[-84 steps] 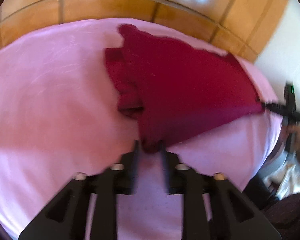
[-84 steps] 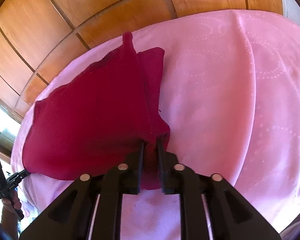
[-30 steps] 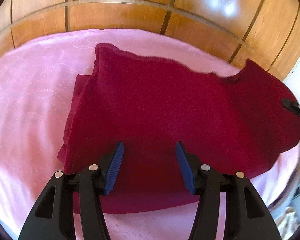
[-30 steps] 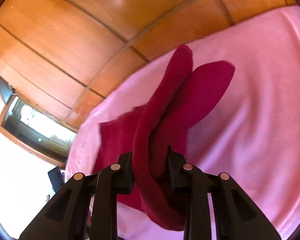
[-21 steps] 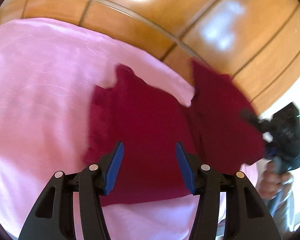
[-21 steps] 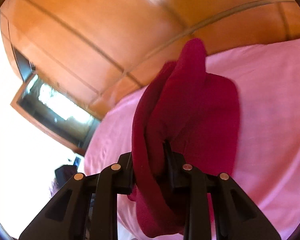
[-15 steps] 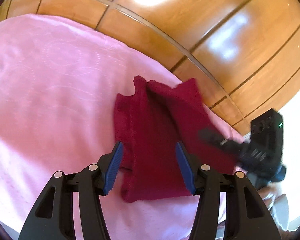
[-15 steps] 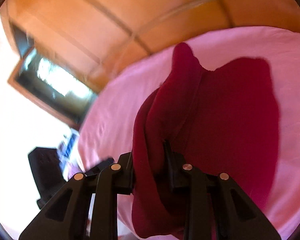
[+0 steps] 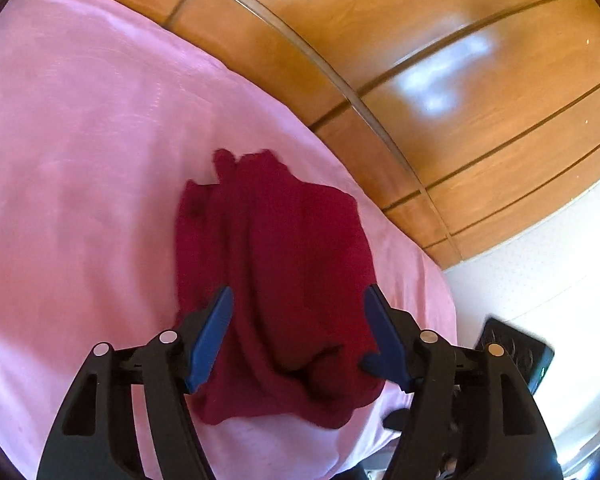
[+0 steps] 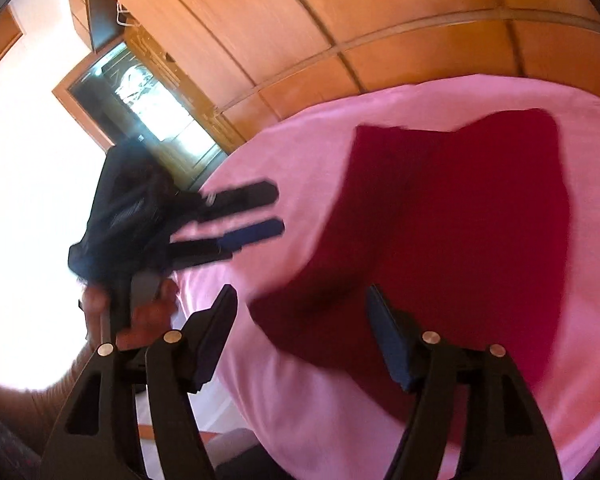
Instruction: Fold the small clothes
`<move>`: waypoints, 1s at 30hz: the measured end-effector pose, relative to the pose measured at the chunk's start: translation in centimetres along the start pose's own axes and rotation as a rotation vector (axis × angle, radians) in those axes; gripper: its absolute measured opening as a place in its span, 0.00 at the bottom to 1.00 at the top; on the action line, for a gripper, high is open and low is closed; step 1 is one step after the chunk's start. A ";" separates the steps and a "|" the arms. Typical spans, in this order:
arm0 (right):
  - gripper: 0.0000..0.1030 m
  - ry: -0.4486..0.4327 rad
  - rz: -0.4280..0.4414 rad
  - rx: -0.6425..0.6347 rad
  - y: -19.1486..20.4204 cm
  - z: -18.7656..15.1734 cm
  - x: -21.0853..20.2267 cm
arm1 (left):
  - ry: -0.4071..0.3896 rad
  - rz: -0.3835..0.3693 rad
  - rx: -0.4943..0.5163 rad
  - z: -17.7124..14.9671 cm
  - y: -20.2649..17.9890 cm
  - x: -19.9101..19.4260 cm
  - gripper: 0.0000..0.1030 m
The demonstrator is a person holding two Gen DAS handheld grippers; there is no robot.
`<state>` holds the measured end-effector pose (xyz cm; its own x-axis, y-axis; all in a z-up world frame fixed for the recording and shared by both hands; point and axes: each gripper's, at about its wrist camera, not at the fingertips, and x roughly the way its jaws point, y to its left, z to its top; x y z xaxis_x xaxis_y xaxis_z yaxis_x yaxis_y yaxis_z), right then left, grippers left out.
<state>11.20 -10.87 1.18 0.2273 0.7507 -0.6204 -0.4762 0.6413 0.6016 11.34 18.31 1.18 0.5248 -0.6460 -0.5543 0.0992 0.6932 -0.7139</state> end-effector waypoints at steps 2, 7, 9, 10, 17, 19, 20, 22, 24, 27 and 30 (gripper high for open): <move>0.66 -0.015 -0.060 0.008 -0.9 -1.3 -1.6 | 0.058 0.020 -0.001 0.7 -0.3 1.8 0.64; 0.68 -0.047 -0.125 0.108 -4.3 -3.2 -4.8 | 0.193 0.110 0.024 1.0 -1.3 6.4 0.59; 0.68 -0.061 -0.126 0.133 -4.8 -4.0 -5.9 | 0.198 0.139 0.078 0.5 -2.3 6.9 0.34; 0.68 -0.064 -0.120 0.136 -4.6 -4.2 -6.2 | 0.188 0.174 0.118 0.3 -2.9 7.0 0.25; 0.69 0.010 -0.115 -0.001 -1.1 -4.0 -2.4 | 0.116 0.344 0.229 0.4 -1.8 4.8 0.12; 0.69 0.061 -0.172 -0.051 -0.7 -4.7 -0.2 | 0.134 0.382 0.199 0.0 0.3 5.3 0.14; 0.69 0.072 -0.193 -0.057 -0.7 -4.8 0.7 | 0.139 0.398 0.190 -0.2 0.9 5.5 0.24; 0.69 0.070 -0.232 -0.070 -0.7 -5.0 1.4 | 0.094 0.423 0.134 -0.5 1.7 4.9 0.48; 0.70 0.069 -0.242 -0.080 -0.4 -4.7 1.2 | 0.059 0.365 0.062 -0.2 1.9 3.7 0.51; 0.71 0.080 -0.233 -0.102 -0.3 -4.2 0.4 | -0.033 0.370 0.069 -0.1 0.5 1.6 0.51; 0.71 0.081 -0.213 -0.111 -0.1 -3.9 -0.8 | -0.066 0.340 0.114 -0.4 -1.6 1.1 0.67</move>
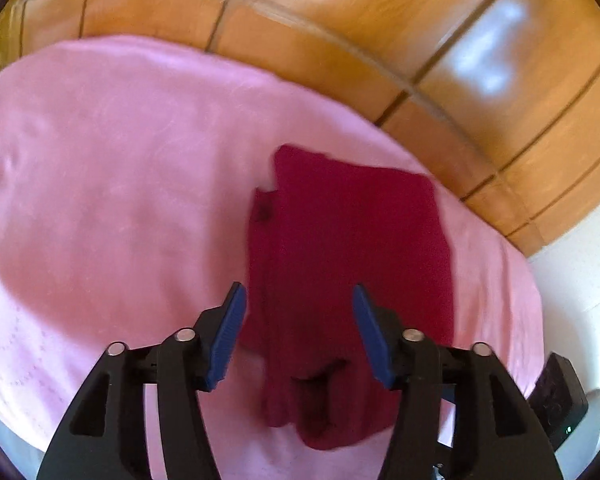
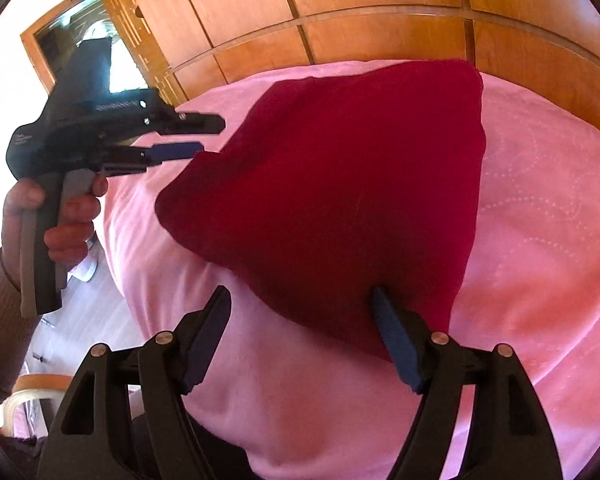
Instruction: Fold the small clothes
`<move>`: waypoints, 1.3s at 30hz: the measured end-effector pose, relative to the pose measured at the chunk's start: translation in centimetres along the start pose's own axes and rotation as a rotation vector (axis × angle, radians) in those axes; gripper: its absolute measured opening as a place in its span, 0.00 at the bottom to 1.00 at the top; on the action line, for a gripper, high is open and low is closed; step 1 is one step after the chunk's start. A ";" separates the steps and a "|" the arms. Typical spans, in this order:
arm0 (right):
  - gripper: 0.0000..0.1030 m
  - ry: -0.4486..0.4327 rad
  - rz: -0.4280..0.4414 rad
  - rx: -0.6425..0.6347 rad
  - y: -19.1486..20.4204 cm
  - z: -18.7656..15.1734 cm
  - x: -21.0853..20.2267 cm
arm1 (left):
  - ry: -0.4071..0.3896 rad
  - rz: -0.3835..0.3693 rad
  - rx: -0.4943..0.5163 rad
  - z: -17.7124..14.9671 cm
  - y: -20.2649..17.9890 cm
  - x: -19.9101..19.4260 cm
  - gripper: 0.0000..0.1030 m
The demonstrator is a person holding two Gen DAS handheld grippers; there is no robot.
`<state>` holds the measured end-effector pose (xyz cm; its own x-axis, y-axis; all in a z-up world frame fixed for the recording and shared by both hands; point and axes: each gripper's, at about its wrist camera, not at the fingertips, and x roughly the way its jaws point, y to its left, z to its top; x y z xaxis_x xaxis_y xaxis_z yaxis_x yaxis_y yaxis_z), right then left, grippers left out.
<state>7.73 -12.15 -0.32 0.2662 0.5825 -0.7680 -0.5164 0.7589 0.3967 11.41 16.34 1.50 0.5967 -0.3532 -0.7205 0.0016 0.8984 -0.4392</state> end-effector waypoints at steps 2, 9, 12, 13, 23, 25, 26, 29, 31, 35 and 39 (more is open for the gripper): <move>0.71 -0.030 0.017 0.013 -0.3 0.5 -1.4 | -0.034 0.017 0.038 -0.2 -1.2 -0.1 0.73; 0.67 -0.156 -0.049 0.091 -3.4 6.2 -3.4 | -0.054 0.171 0.184 -0.8 -2.7 2.4 0.71; 0.66 -0.159 -0.064 0.123 -4.5 8.8 -1.6 | -0.030 0.197 0.191 -1.5 -1.5 3.6 0.71; 0.66 -0.150 -0.087 0.121 -4.9 9.8 -0.4 | -0.022 0.204 0.187 -1.7 -1.1 4.1 0.71; 0.67 -0.027 -0.194 0.077 -7.6 10.8 6.8 | -0.009 0.144 0.187 -2.9 0.4 5.5 0.71; 0.73 -0.049 -0.170 0.064 -7.5 10.6 6.0 | -0.012 0.130 0.187 -3.0 0.5 5.4 0.71; 0.76 -0.057 -0.164 0.061 -7.4 10.6 5.6 | -0.011 0.119 0.184 -3.0 0.7 5.4 0.71; 0.87 -0.106 -0.102 0.101 -7.7 9.7 3.5 | -0.014 0.099 0.176 -3.2 1.1 5.2 0.71; 0.89 -0.129 -0.074 0.138 -8.2 9.2 2.6 | -0.017 0.090 0.170 -3.2 1.2 5.1 0.71; 0.90 -0.141 -0.014 0.247 -9.8 7.7 1.3 | -0.019 0.069 0.159 -3.3 1.3 5.1 0.71; 0.90 -0.105 0.031 0.336 -11.9 6.9 2.4 | -0.021 0.055 0.151 -3.4 1.6 5.1 0.72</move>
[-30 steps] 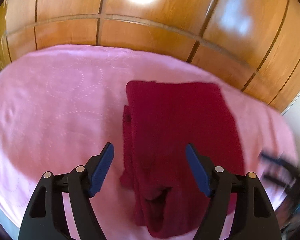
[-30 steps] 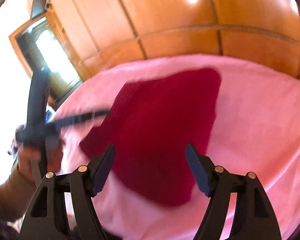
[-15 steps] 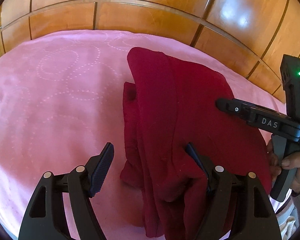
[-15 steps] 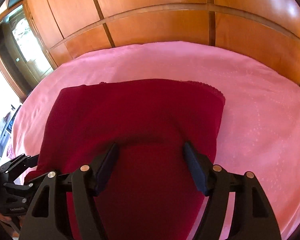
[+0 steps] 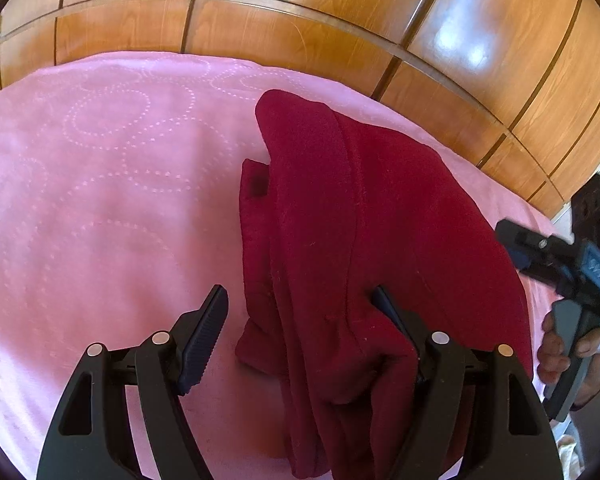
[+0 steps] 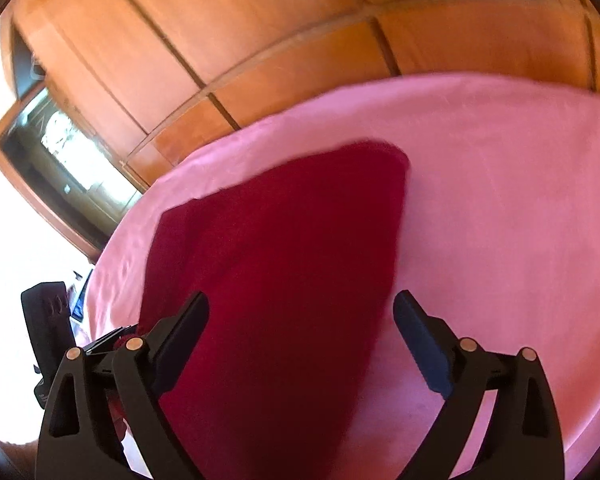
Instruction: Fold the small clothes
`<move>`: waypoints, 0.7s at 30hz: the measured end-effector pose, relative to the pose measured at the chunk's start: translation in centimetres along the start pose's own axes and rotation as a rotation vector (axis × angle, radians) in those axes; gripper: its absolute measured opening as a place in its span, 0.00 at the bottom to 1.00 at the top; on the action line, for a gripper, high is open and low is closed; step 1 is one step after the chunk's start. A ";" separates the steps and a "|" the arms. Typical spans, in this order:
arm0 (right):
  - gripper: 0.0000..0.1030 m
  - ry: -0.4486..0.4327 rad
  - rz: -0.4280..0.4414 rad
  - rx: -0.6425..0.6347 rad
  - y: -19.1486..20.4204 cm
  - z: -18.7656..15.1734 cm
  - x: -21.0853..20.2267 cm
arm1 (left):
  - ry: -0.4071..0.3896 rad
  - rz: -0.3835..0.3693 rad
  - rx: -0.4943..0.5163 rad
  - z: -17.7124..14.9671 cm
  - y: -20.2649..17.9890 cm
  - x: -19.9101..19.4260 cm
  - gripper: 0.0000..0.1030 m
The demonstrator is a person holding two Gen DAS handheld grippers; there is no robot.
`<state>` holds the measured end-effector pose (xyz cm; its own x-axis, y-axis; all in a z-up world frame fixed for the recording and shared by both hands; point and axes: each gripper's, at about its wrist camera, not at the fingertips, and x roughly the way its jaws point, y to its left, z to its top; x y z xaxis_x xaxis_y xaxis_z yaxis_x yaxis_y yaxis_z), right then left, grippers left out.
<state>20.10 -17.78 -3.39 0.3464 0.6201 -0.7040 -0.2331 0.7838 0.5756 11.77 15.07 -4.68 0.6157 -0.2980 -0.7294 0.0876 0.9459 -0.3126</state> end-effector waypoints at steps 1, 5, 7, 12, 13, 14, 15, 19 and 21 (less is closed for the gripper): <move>0.90 0.009 0.015 0.013 -0.3 0.1 0.3 | 0.000 -0.003 0.000 0.0 0.0 0.0 0.72; 0.90 0.047 0.095 0.059 -1.2 -0.2 1.5 | 0.003 -0.017 -0.011 -0.1 0.2 0.1 0.72; 0.89 0.067 0.141 0.073 -1.4 -0.2 2.2 | 0.005 -0.029 -0.016 -0.1 0.3 0.3 0.72; 0.66 0.113 0.156 0.067 -0.7 0.1 3.7 | 0.034 -0.152 -0.094 -0.4 1.6 1.1 0.64; 0.62 0.116 0.152 0.062 -0.5 0.1 3.7 | 0.028 -0.165 -0.102 -0.4 1.8 1.0 0.61; 0.53 0.109 0.158 0.064 -0.1 0.2 3.2 | 0.028 -0.194 -0.101 -0.4 2.0 0.9 0.53; 0.48 0.102 0.161 0.059 0.0 0.1 2.8 | 0.027 -0.215 -0.108 -0.4 2.1 0.8 0.47; 0.42 0.043 0.170 0.010 2.2 -0.2 0.0 | 0.012 -0.269 -0.104 0.0 1.8 -0.7 0.39; 0.42 0.007 0.190 0.000 2.8 -0.2 -1.6 | 0.004 -0.304 -0.080 0.2 0.8 -1.8 0.38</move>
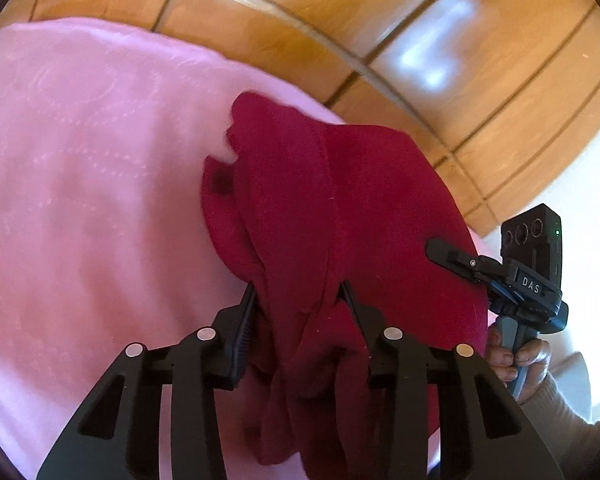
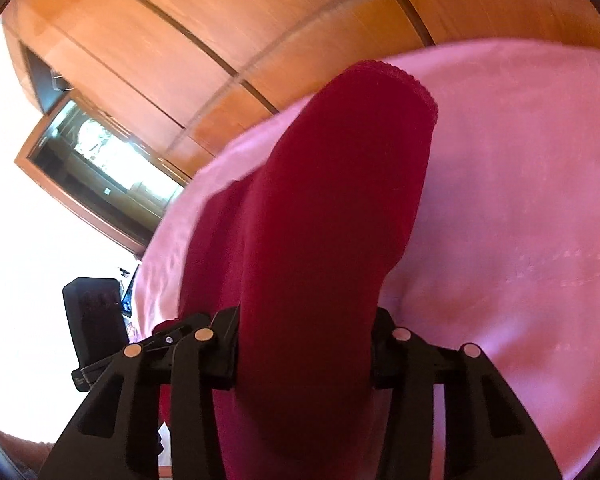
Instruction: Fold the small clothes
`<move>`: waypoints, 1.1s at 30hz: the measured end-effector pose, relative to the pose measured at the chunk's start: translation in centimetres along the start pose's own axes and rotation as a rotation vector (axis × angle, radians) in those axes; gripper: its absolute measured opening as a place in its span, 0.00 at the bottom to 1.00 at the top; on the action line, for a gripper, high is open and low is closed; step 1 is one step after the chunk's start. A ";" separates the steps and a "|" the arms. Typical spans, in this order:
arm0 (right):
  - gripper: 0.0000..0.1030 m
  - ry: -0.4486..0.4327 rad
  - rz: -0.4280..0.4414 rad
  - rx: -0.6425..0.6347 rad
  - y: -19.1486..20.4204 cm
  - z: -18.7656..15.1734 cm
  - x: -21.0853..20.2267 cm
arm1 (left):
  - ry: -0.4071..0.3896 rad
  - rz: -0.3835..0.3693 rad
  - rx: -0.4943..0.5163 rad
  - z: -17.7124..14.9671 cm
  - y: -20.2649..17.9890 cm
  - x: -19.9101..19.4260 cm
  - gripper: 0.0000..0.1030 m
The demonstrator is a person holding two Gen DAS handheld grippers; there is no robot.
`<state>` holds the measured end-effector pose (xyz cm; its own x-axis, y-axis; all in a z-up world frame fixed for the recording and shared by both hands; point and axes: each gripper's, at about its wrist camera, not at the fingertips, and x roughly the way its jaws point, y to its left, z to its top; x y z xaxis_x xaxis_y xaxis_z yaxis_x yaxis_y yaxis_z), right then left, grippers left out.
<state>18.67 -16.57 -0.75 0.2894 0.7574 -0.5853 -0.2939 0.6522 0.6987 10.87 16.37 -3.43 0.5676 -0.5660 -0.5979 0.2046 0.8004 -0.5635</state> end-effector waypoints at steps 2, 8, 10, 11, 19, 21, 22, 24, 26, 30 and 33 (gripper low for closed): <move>0.41 -0.043 0.007 -0.014 0.7 -0.2 -2.0 | 0.000 -0.029 0.041 0.1 -2.0 -0.3 0.38; 0.41 -0.214 -0.061 -0.013 -0.8 -0.7 -11.2 | 0.016 -0.151 0.147 1.7 -9.6 2.4 0.38; 0.41 -0.277 -0.106 0.008 -2.5 -1.0 -14.9 | 0.033 -0.178 0.212 2.2 -13.1 4.4 0.38; 0.41 -0.295 -0.127 0.017 -3.3 -1.1 -16.1 | 0.049 -0.192 0.252 2.5 -15.4 5.9 0.38; 0.44 -0.359 -0.462 0.207 -13.7 -4.0 -22.7 | 0.249 -0.146 0.425 2.1 -26.9 20.4 0.32; 0.50 -0.287 -0.542 0.296 -17.1 -5.8 -21.7 | 0.304 -0.021 0.492 0.5 -28.0 23.6 0.33; 0.52 -0.284 -0.535 0.312 -17.9 -6.5 -21.5 | 0.330 0.006 0.514 0.0 -28.1 24.7 0.34; 0.71 -0.325 -0.558 0.320 -18.4 -7.6 -21.7 | 0.306 0.037 0.545 -0.8 -28.7 25.3 0.40; 0.81 -0.354 -0.595 0.315 -17.3 -8.0 -22.1 | 0.278 0.058 0.564 -1.0 -29.1 24.9 0.40; 0.78 -0.423 -0.704 0.211 -14.2 -8.0 -24.1 | 0.209 0.076 0.549 -1.3 -28.6 22.5 0.44; 0.72 -0.433 -0.690 0.108 -10.7 -7.9 -23.5 | 0.151 0.086 0.541 -1.5 -28.3 21.0 0.46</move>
<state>7.84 -41.07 2.31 0.7058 0.0939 -0.7022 0.1614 0.9438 0.2884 15.80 -18.46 -0.91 0.4882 -0.4847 -0.7258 0.5648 0.8094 -0.1606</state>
